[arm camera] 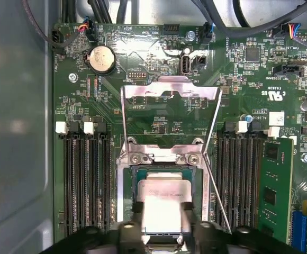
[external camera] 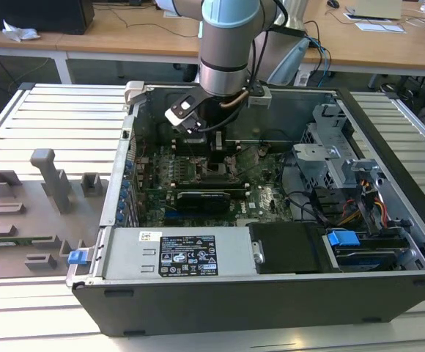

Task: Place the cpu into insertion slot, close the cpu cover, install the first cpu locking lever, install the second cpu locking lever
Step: 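Place the cpu into insertion slot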

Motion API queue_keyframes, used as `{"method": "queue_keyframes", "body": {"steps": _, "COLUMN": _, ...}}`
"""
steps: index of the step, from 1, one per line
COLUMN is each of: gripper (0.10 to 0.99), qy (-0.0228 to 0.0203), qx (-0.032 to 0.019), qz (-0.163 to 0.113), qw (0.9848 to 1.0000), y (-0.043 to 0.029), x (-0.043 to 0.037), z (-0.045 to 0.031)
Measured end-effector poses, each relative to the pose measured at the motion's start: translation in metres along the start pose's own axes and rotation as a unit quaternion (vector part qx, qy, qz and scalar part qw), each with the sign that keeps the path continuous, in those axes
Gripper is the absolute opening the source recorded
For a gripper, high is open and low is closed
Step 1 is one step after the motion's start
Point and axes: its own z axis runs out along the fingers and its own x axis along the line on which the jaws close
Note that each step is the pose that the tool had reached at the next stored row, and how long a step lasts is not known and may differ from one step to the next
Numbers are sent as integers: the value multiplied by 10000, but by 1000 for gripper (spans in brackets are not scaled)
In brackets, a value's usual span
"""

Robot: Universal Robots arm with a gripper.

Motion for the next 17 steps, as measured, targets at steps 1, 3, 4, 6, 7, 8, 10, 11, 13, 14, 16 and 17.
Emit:
{"method": "queue_keyframes", "body": {"steps": 1, "gripper": 294, "qy": 0, "qx": 0, "qz": 0, "qw": 10000, "y": 0, "x": 0, "z": -1}}
{"method": "queue_keyframes", "body": {"steps": 3, "gripper": 173, "qy": -1, "qx": 0, "qz": 0, "qw": 10000, "y": 0, "x": 0, "z": -1}}
{"method": "queue_keyframes", "body": {"steps": 4, "gripper": 114, "qy": -1, "qx": 0, "qz": 0, "qw": 10000, "y": 0, "x": 0, "z": -2}}
{"method": "queue_keyframes", "body": {"steps": 6, "gripper": 106, "qy": -1, "qx": 0, "qz": 0, "qw": 10000, "y": -1, "x": -1, "z": -47}}
{"method": "queue_keyframes", "body": {"steps": 7, "gripper": 106, "qy": -1, "qx": 0, "qz": 0, "qw": 10000, "y": -2, "x": -2, "z": -100}}
{"method": "queue_keyframes", "body": {"steps": 8, "gripper": 106, "qy": 0, "qx": 0, "qz": 0, "qw": 10000, "y": -3, "x": -3, "z": -166}}
{"method": "queue_keyframes", "body": {"steps": 10, "gripper": 106, "qy": -1, "qx": 0, "qz": 0, "qw": 10000, "y": -5, "x": -5, "z": -263}}
{"method": "queue_keyframes", "body": {"steps": 11, "gripper": 106, "qy": 0, "qx": 0, "qz": 0, "qw": 10000, "y": -5, "x": -6, "z": -298}}
{"method": "queue_keyframes", "body": {"steps": 13, "gripper": 106, "qy": -1, "qx": 1, "qz": 0, "qw": 10000, "y": -6, "x": -7, "z": -351}}
{"method": "queue_keyframes", "body": {"steps": 14, "gripper": 106, "qy": 0, "qx": 0, "qz": 0, "qw": 10000, "y": -7, "x": -8, "z": -408}}
{"method": "queue_keyframes", "body": {"steps": 16, "gripper": 106, "qy": 0, "qx": 0, "qz": 0, "qw": 10000, "y": -8, "x": -9, "z": -457}}
{"method": "queue_keyframes", "body": {"steps": 17, "gripper": 106, "qy": -1, "qx": 0, "qz": 0, "qw": 10000, "y": -9, "x": -10, "z": -494}}
